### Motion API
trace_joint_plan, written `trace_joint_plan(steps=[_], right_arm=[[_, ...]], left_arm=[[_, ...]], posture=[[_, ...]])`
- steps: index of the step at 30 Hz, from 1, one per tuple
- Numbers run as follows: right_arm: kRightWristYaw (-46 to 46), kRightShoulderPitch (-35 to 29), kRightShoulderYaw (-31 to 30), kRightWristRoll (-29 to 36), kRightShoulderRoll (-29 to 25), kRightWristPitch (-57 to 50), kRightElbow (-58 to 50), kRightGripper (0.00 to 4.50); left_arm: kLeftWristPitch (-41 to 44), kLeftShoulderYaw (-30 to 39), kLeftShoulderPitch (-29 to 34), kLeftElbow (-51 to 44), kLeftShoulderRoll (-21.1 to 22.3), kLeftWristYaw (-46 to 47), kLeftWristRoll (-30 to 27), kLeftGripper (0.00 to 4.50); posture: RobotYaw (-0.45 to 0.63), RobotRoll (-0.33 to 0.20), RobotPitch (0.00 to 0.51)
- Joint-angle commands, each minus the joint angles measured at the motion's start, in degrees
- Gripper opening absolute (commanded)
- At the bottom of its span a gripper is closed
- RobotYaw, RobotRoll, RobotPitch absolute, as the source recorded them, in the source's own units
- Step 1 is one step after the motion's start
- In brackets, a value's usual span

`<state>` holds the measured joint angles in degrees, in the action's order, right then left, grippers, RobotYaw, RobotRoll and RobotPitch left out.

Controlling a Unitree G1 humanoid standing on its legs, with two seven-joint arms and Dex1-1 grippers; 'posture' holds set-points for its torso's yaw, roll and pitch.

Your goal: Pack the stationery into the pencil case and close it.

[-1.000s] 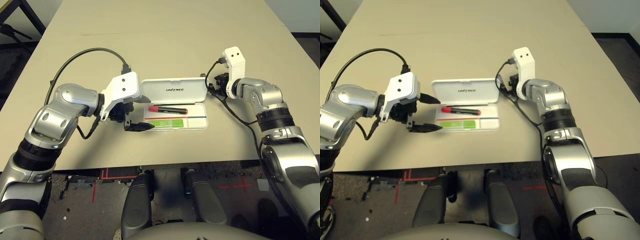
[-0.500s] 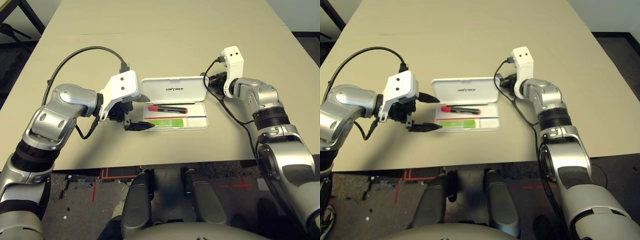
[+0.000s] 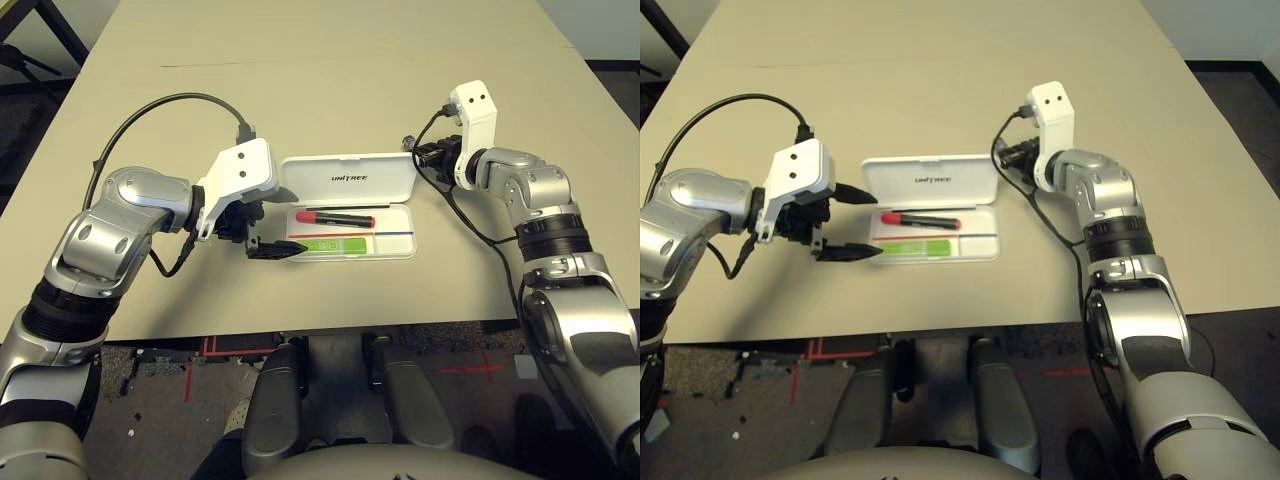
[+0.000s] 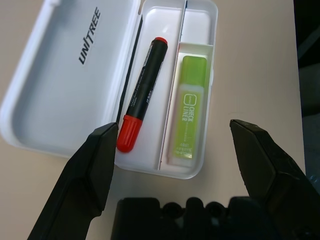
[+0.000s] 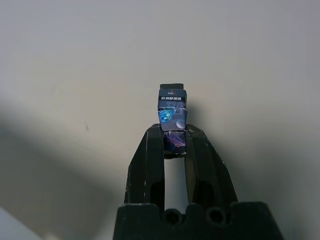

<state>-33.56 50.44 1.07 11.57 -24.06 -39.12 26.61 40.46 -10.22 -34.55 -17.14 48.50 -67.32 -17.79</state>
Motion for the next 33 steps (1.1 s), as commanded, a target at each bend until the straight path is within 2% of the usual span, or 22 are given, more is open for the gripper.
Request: trace_joint_plan(steps=[1,7,12,18,22,27,33], right_arm=[[-0.96,-1.84,1.64,1.39,-1.77,-2.07,-4.00,0.30],[-6.71,-5.56,3.54,4.94,-9.58,-6.24,-13.97,0.30],[-11.95,-8.25,4.05,7.72,-15.99,-8.84,-18.58,0.30],[-17.31,-12.09,4.47,8.50,-21.13,-4.99,-20.39,0.30],[-24.26,-14.68,3.28,9.35,-24.73,-1.77,-21.70,0.30],[-33.40,-17.33,3.12,10.96,-26.15,6.22,-22.65,0.30],[-43.15,-16.46,0.38,11.00,-25.85,13.72,-20.56,0.30]], left_arm=[[-0.24,-0.72,-0.30,-0.04,0.30,-0.12,-0.21,4.50],[1.25,0.31,-0.54,-1.97,1.61,-0.46,-1.17,4.50],[-0.26,1.03,-1.03,0.80,2.42,-1.23,-1.22,4.50],[-3.33,0.80,-1.49,5.05,2.19,-2.18,-0.37,4.50],[-5.15,1.10,-2.71,8.42,2.05,-2.57,-0.10,4.50],[-6.57,1.92,-2.30,9.14,2.36,-3.42,-0.98,4.50],[-7.01,2.94,-0.74,8.06,2.66,-4.09,-1.79,4.50]], posture=[[0.00,0.000,0.243],[-0.01,0.000,0.237],[-0.03,0.000,0.231],[-0.05,0.000,0.228],[-0.06,0.000,0.223],[-0.05,0.000,0.217],[-0.05,0.000,0.201]])
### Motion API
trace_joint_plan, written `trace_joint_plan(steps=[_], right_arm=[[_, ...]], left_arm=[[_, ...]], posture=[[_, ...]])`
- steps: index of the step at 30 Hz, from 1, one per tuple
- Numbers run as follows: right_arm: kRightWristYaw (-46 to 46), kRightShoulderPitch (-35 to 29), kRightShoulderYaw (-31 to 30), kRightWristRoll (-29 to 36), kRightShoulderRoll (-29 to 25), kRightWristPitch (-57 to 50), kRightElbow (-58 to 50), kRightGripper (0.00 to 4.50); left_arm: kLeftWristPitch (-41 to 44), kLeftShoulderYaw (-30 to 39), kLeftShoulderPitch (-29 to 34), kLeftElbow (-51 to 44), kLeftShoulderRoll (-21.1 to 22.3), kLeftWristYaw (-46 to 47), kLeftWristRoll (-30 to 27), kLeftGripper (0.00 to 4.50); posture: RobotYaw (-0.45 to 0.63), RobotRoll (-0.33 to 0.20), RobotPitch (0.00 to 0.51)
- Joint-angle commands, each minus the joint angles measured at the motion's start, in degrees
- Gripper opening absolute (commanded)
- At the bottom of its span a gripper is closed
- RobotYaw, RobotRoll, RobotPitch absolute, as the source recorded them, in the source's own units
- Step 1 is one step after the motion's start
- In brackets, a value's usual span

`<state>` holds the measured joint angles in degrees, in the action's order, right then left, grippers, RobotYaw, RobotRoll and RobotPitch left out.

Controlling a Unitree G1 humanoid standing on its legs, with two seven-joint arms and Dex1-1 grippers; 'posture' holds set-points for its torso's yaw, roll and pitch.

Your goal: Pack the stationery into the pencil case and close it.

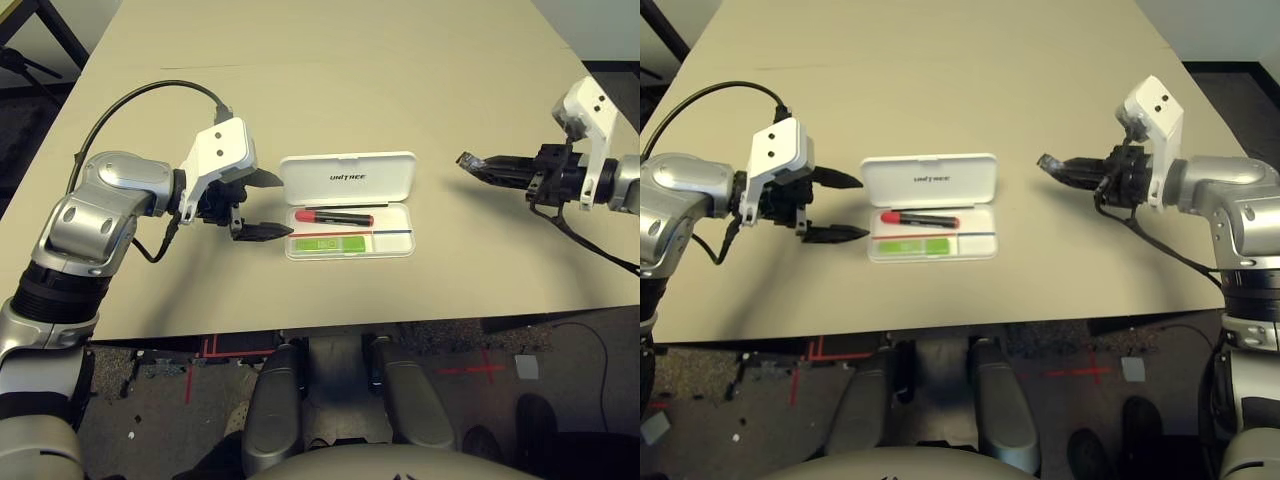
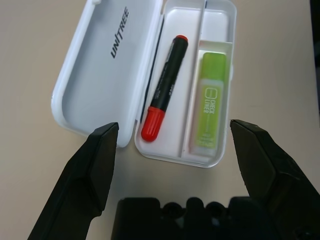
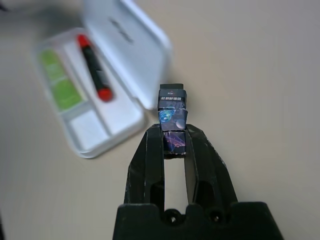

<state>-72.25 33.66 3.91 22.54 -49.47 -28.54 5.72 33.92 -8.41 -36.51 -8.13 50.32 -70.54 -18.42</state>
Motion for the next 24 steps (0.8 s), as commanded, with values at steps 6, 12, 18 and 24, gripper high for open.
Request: trace_joint_plan(steps=[6,12,18,24], right_arm=[[-10.85,0.58,-9.70,-3.76,0.05,9.77,-0.74,0.30],[-11.41,1.66,-14.72,-6.07,3.82,13.09,-2.69,0.30],[-8.47,2.77,-17.67,-10.25,7.68,15.71,-1.03,0.30],[-7.71,3.00,-18.48,-13.39,9.11,20.91,2.71,0.30]], left_arm=[[-1.07,2.14,1.70,-1.27,0.24,-1.53,-2.41,4.50],[-0.36,2.54,2.88,-3.06,0.84,-1.32,-3.18,4.50],[0.69,3.10,3.98,-4.83,1.18,-0.27,-3.60,4.50],[1.15,3.57,4.77,-5.67,1.52,-0.18,-3.58,4.50]], posture=[[-0.04,0.000,0.188],[-0.02,0.000,0.185],[0.00,0.000,0.184],[0.00,0.000,0.185]])
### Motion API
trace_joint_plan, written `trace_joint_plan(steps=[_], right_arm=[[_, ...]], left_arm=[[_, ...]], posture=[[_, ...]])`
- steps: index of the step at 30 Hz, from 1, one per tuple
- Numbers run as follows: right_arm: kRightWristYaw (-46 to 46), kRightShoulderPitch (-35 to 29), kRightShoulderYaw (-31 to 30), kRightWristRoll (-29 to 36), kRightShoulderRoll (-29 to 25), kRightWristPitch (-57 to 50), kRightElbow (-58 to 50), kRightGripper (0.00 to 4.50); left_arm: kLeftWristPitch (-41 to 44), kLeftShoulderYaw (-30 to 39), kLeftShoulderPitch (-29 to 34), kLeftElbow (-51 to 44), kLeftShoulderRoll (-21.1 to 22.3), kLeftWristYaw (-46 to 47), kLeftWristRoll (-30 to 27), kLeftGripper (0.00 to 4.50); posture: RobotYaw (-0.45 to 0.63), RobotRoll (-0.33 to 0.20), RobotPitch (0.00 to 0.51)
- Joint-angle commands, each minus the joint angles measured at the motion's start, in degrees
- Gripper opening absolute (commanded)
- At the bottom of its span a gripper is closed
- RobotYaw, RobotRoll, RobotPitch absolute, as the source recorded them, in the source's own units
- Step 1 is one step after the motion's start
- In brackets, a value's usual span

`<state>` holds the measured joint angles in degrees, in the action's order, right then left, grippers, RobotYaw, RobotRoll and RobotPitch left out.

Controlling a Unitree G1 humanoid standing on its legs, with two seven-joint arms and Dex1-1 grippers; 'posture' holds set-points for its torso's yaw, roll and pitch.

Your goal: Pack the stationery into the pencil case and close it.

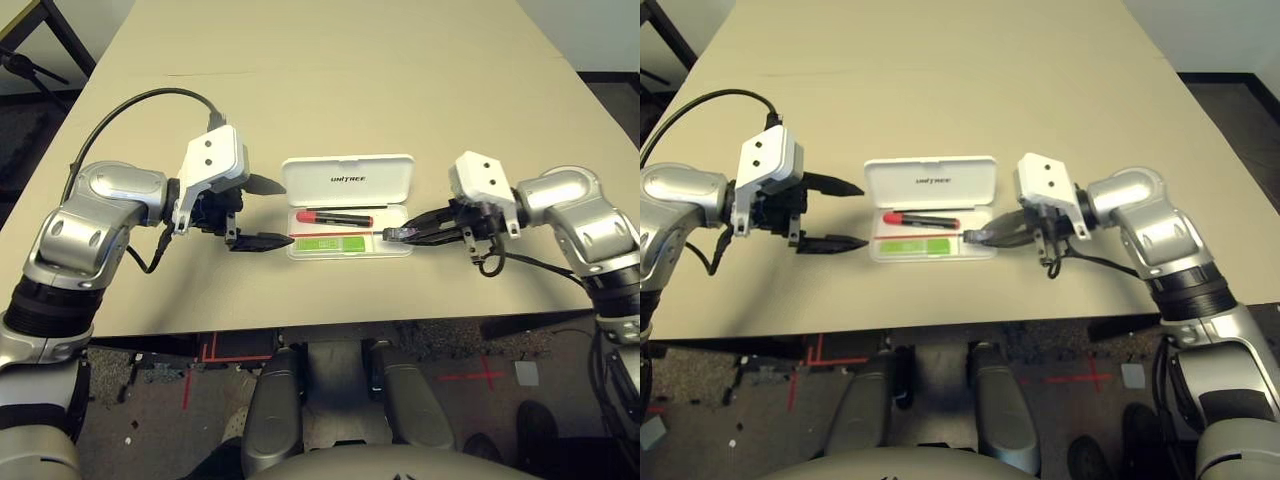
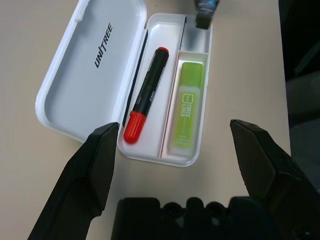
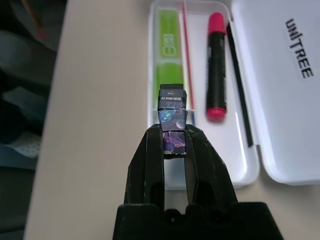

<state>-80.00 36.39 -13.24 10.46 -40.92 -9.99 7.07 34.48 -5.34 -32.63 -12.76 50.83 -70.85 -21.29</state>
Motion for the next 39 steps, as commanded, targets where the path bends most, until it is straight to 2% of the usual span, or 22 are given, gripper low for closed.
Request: trace_joint_plan(steps=[1,24,29,35,39], right_arm=[[0.05,0.39,-1.35,-1.59,0.78,2.82,1.82,0.30],[-0.88,2.04,-2.54,-4.44,1.88,9.02,7.43,0.30],[-1.96,2.11,-2.11,-3.34,2.09,8.13,7.61,2.05],[-4.76,3.96,-0.86,-1.34,1.71,7.30,9.49,4.43],[-8.25,5.47,2.84,2.96,0.21,7.40,13.32,4.47]], left_arm=[[0.63,0.50,0.89,-1.06,1.01,0.11,-0.69,4.50],[0.14,0.66,0.69,0.40,0.91,0.30,-0.09,4.50],[-0.17,1.14,0.71,1.67,0.92,1.09,0.32,4.50],[-1.45,1.49,-0.50,5.57,0.81,2.48,1.54,4.50],[-0.32,1.22,-3.24,10.53,-0.66,7.04,4.00,4.50]], posture=[[0.00,0.000,0.185],[0.01,0.000,0.194],[0.01,0.000,0.192],[0.01,0.000,0.192],[0.00,0.000,0.192]])
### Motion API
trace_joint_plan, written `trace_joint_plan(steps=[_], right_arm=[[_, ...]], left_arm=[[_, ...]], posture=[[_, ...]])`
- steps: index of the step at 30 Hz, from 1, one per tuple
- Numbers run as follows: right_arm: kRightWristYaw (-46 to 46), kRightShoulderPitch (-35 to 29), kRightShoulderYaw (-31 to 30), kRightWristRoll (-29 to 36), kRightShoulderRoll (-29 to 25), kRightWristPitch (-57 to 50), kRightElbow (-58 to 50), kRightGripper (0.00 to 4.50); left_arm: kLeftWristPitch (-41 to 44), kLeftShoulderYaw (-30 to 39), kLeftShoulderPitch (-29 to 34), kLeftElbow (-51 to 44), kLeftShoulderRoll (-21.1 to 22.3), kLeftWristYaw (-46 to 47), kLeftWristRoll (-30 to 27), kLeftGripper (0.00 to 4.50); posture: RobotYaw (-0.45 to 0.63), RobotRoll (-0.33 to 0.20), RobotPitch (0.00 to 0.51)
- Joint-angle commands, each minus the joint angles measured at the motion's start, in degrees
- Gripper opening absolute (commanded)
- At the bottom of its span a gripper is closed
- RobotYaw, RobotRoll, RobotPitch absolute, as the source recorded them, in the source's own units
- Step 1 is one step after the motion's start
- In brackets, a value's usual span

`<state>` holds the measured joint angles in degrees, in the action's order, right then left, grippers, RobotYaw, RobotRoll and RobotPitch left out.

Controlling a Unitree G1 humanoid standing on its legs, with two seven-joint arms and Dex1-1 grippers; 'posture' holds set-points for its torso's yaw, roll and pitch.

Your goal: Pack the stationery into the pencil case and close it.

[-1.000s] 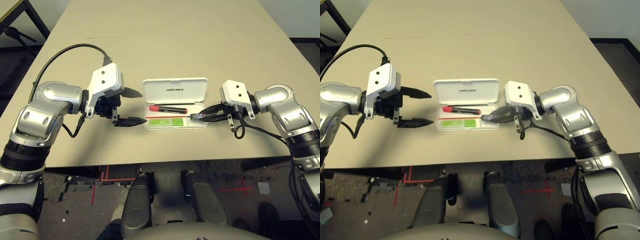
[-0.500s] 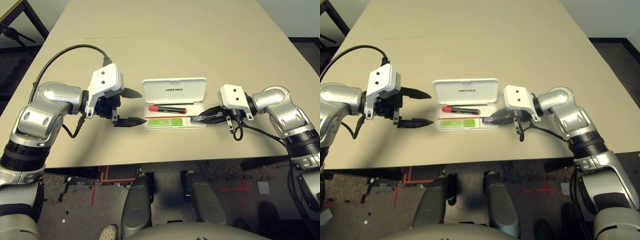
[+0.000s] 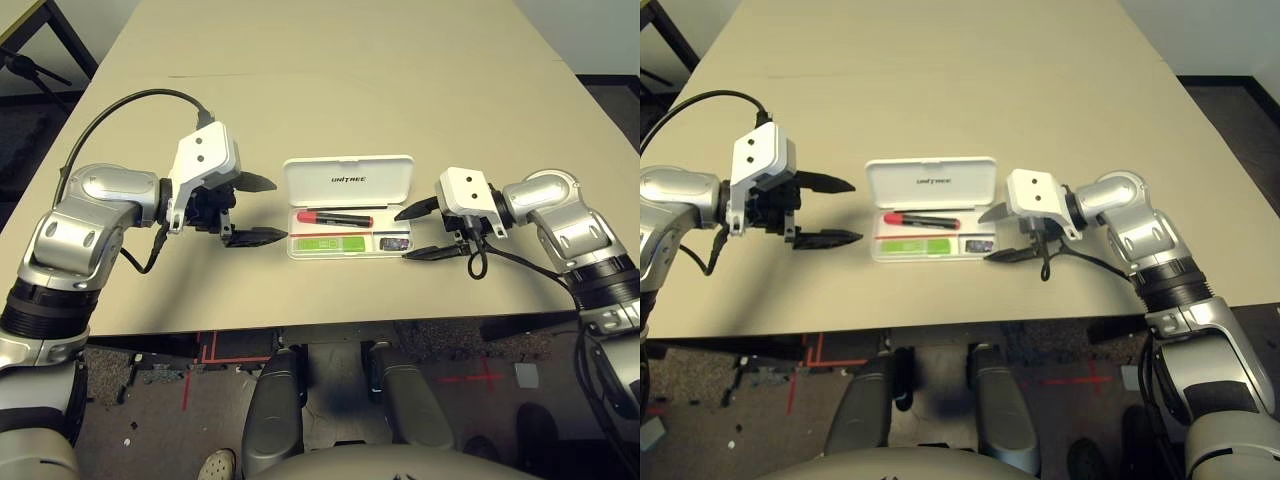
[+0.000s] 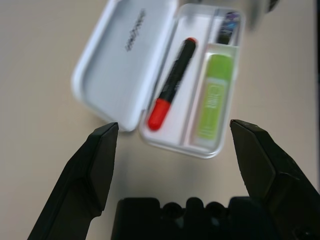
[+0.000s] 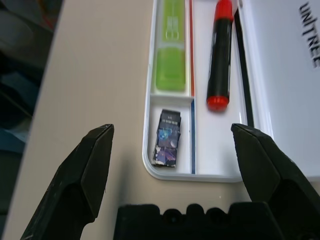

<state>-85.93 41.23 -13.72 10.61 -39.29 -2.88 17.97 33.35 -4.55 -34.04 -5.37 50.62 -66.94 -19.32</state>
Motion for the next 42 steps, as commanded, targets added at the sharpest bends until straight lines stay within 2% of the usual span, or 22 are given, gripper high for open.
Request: trace_joint_plan(steps=[1,8,10,12,15,21,27,34,42], right_arm=[[-2.81,0.73,4.44,3.87,-1.68,0.23,3.18,4.47],[-6.56,0.72,11.49,12.86,-3.70,1.02,6.75,4.47],[-6.57,0.73,13.10,15.65,-5.37,-1.84,6.09,4.50],[-6.57,0.68,13.70,16.03,-7.28,-2.87,7.02,4.50],[-6.57,-0.33,14.03,18.80,-9.07,-2.68,7.82,4.50],[-6.57,-3.25,14.57,22.12,-11.17,-2.09,7.37,4.50],[-6.57,-5.69,15.56,22.16,-12.25,-0.94,7.41,4.50],[-6.57,-6.70,15.88,21.70,-11.92,-1.01,6.31,4.50],[-6.57,-7.72,16.43,21.57,-11.33,-1.36,5.51,4.50]], left_arm=[[1.38,0.67,-2.54,4.12,-1.01,4.35,2.24,4.50],[0.33,0.60,-5.05,10.62,-2.03,9.10,4.90,4.50],[0.01,0.31,-6.50,14.31,-2.71,11.29,6.68,4.10],[-0.68,0.22,-8.33,18.38,-3.74,13.04,8.03,3.55],[-3.39,-0.40,-11.38,24.69,-5.35,15.70,10.69,2.23],[-10.48,-2.71,-17.21,34.33,-10.13,14.78,14.01,0.01],[-16.44,-6.39,-23.57,43.13,-14.48,7.33,16.23,0.01],[-20.64,-11.37,-29.53,48.36,-17.11,-4.94,18.86,0.01],[-25.41,-14.18,-31.57,50.53,-16.85,-14.62,21.42,0.01]], posture=[[0.00,0.000,0.193],[-0.02,0.000,0.194],[-0.03,0.000,0.193],[-0.05,0.000,0.191],[-0.06,0.000,0.187],[-0.09,0.000,0.180],[-0.11,0.000,0.183],[-0.13,0.000,0.184],[-0.13,0.000,0.186]])
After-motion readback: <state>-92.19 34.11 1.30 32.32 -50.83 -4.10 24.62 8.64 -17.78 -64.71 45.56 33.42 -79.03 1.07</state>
